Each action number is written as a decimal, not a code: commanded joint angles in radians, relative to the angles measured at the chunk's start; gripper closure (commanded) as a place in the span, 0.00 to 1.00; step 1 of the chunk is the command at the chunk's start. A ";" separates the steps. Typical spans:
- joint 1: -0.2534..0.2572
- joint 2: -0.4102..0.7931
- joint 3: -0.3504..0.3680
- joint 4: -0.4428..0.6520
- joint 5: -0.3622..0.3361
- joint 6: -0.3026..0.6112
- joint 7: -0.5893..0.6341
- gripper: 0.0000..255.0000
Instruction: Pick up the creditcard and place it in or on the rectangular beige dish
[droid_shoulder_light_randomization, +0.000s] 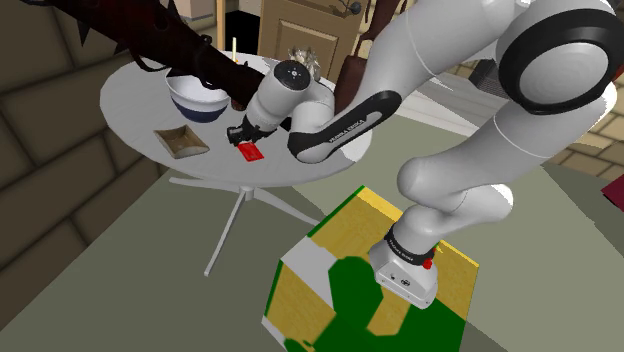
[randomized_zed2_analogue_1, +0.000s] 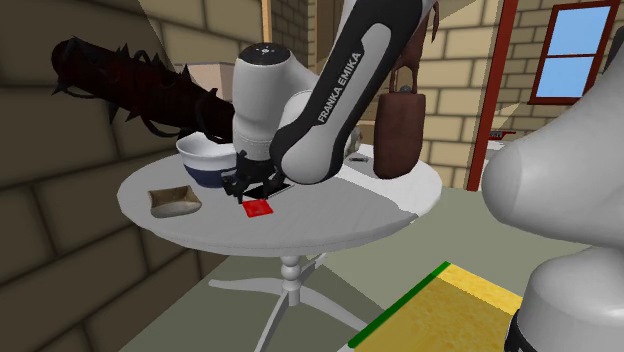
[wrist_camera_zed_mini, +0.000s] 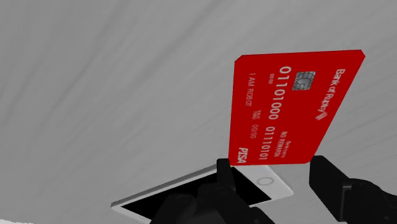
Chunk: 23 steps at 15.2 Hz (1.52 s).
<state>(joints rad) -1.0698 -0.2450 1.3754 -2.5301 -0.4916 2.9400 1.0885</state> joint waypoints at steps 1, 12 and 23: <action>0.109 0.002 -0.105 0.002 0.028 -0.028 -0.033 1.00; 0.451 -0.069 -0.427 0.034 0.251 -0.161 -0.247 1.00; 0.288 0.084 -0.212 0.282 0.070 -0.334 -0.089 1.00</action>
<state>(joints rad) -0.7245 -0.2065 1.0942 -2.2873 -0.3465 2.6251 0.9369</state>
